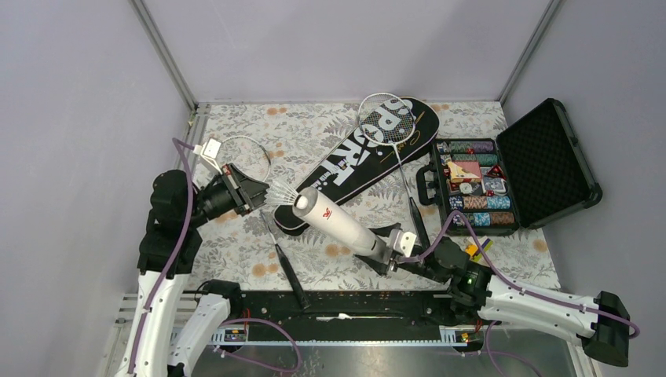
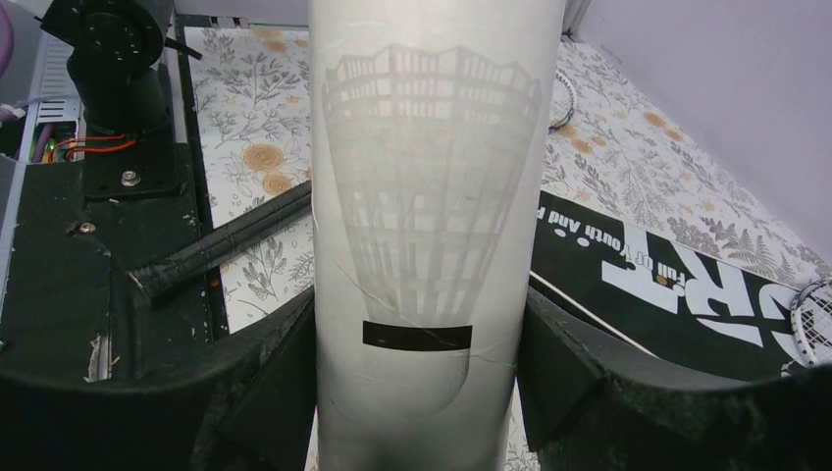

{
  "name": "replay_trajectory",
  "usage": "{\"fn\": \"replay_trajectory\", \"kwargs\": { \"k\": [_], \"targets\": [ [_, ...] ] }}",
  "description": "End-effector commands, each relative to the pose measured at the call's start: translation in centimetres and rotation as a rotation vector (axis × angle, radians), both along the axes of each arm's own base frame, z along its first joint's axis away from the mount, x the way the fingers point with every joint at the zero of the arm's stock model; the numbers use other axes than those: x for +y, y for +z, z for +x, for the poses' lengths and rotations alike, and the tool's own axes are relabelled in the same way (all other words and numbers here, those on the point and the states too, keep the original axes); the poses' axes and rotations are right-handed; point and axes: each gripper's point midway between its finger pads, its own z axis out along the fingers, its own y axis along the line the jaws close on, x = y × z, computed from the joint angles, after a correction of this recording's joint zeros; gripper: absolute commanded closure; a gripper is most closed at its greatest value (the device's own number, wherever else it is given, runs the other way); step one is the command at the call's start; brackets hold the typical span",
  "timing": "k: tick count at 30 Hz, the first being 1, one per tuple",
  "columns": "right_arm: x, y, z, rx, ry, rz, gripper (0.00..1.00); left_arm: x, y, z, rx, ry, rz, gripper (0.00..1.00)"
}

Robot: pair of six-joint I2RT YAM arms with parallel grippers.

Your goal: Pack up the badminton gear

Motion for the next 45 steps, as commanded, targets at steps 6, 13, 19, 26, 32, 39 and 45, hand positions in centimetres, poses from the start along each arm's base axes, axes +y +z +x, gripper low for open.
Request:
{"fn": "replay_trajectory", "kwargs": {
  "k": [6,13,19,26,32,39,45],
  "targets": [
    [1.1,3.2,0.1,-0.014,0.017,0.094,0.61,-1.2,0.0,-0.6,-0.031,-0.066,0.002,1.00],
    [1.5,3.3,0.1,-0.019,0.024,0.093,0.61,-1.8,-1.2,-1.6,-0.026,-0.137,0.052,0.75],
    [0.8,3.9,-0.3,-0.033,0.030,0.110,0.60,-1.1,-1.0,-2.8,-0.044,-0.166,0.173,0.42],
    [0.2,4.5,-0.6,-0.041,0.033,0.132,0.60,-1.1,-0.6,-4.0,-0.059,-0.205,0.170,0.40],
    [-0.1,4.2,-0.7,-0.050,0.033,0.119,0.61,-1.2,1.3,-5.0,-0.096,-0.228,0.144,0.39],
    [-0.4,4.4,-0.9,-0.063,0.035,0.130,0.61,-0.6,3.2,-5.4,-0.153,-0.173,0.150,0.29],
    [-0.3,4.8,-1.4,-0.072,0.066,0.140,0.61,-0.7,1.8,-4.2,-0.119,-0.173,0.174,0.27]
  ]
}}
